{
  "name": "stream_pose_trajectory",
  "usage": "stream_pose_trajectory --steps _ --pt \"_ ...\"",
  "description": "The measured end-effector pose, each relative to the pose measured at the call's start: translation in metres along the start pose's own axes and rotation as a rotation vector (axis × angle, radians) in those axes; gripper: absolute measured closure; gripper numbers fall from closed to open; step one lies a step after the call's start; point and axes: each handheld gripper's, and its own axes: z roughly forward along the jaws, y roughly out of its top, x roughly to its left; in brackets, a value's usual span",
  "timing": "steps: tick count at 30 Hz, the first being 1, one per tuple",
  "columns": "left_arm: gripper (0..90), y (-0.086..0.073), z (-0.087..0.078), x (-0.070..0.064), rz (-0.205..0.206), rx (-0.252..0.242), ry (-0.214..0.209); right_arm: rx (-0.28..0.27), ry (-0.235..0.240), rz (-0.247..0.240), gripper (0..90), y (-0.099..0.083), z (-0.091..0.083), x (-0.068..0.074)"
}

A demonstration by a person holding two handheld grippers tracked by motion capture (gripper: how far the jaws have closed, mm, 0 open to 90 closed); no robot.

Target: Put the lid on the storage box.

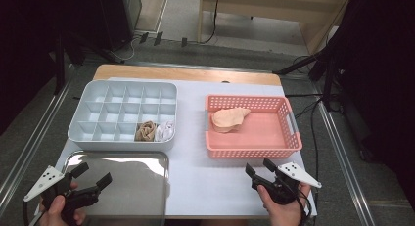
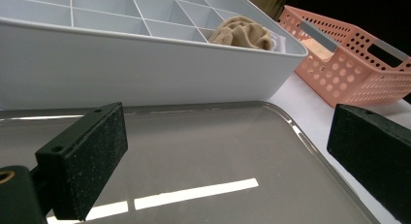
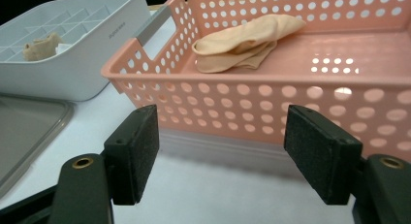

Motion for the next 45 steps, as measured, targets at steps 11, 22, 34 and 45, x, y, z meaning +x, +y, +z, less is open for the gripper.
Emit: stream_pose_trajectory --steps 11,22,34,45 --pt "1.5 -0.002 0.001 0.005 -0.016 0.016 0.000 0.000 0.007 -0.042 31.0 0.029 0.016 0.014" --pt "1.5 -0.003 0.005 0.005 -0.026 0.024 0.001 0.006 -0.007 -0.028 38.8 0.050 0.046 0.017" --pt "1.5 -0.003 0.004 0.007 -0.029 0.026 -0.006 0.041 -0.069 0.006 43.2 0.064 0.080 0.008" --pt "1.5 -0.003 0.004 0.009 -0.032 0.025 -0.009 0.131 -0.121 0.014 44.2 0.079 0.118 0.004"
